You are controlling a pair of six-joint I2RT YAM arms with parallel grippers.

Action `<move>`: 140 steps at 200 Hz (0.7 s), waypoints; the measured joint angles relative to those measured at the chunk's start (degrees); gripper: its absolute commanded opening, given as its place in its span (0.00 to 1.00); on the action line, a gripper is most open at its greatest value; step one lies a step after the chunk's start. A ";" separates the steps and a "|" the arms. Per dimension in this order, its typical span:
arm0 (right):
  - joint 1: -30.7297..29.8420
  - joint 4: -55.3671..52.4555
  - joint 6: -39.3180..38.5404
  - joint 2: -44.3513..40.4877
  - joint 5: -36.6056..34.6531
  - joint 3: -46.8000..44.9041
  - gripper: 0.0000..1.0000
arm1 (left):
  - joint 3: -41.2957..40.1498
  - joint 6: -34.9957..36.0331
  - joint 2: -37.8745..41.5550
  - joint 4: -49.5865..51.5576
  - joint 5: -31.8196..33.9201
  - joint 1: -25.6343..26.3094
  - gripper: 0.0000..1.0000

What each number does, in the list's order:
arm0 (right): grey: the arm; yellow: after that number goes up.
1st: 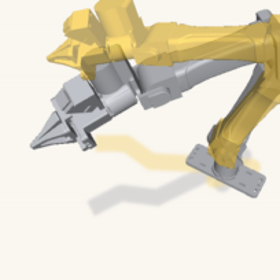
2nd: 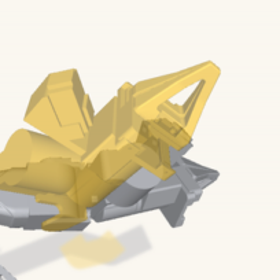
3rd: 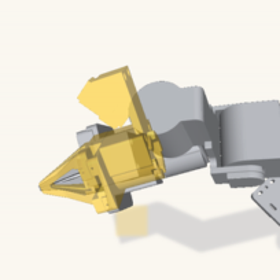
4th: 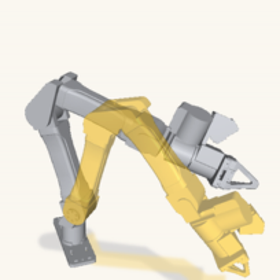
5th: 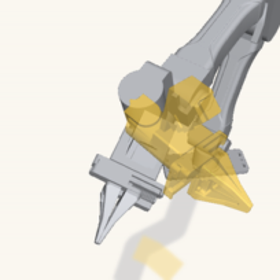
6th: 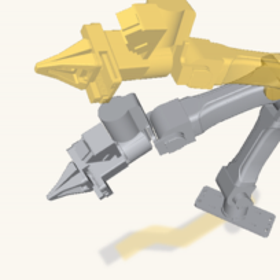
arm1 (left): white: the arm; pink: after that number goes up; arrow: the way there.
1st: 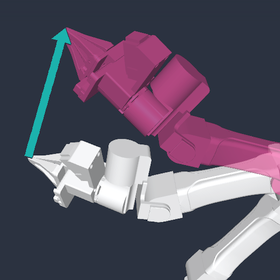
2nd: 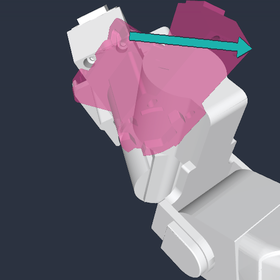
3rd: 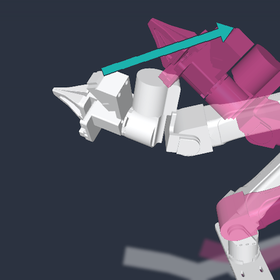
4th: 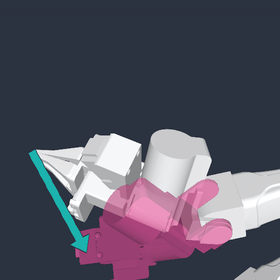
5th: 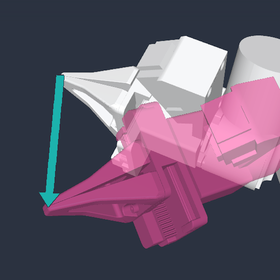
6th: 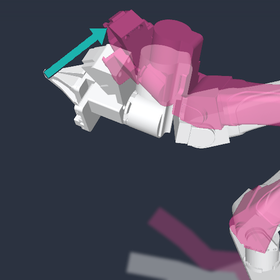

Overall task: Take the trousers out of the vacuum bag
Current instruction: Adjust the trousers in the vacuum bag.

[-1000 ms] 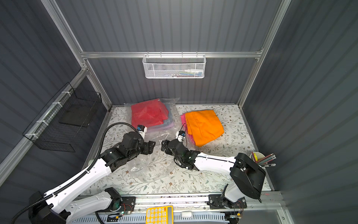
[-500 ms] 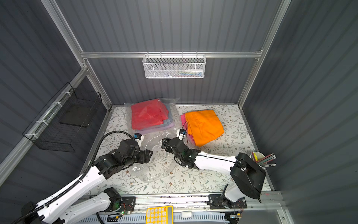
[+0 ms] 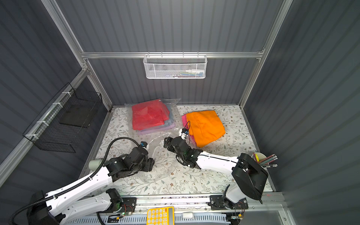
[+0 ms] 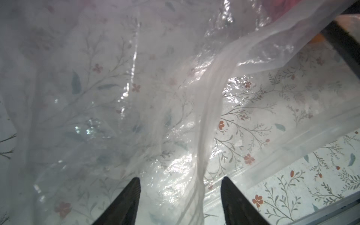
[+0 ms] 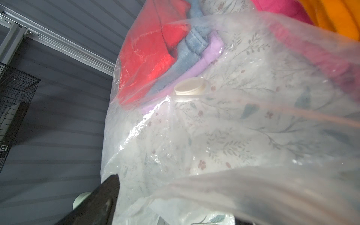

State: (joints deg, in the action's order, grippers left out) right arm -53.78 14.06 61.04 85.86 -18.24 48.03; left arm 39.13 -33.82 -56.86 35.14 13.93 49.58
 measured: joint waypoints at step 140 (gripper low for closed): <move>0.28 0.28 0.04 -4.48 1.07 -1.70 0.87 | 0.83 -1.77 -5.46 -2.84 5.49 0.11 0.00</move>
State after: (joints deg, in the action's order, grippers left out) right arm -53.49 14.35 61.08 81.38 -17.17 46.33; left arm 39.97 -35.59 -62.33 32.29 19.42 49.69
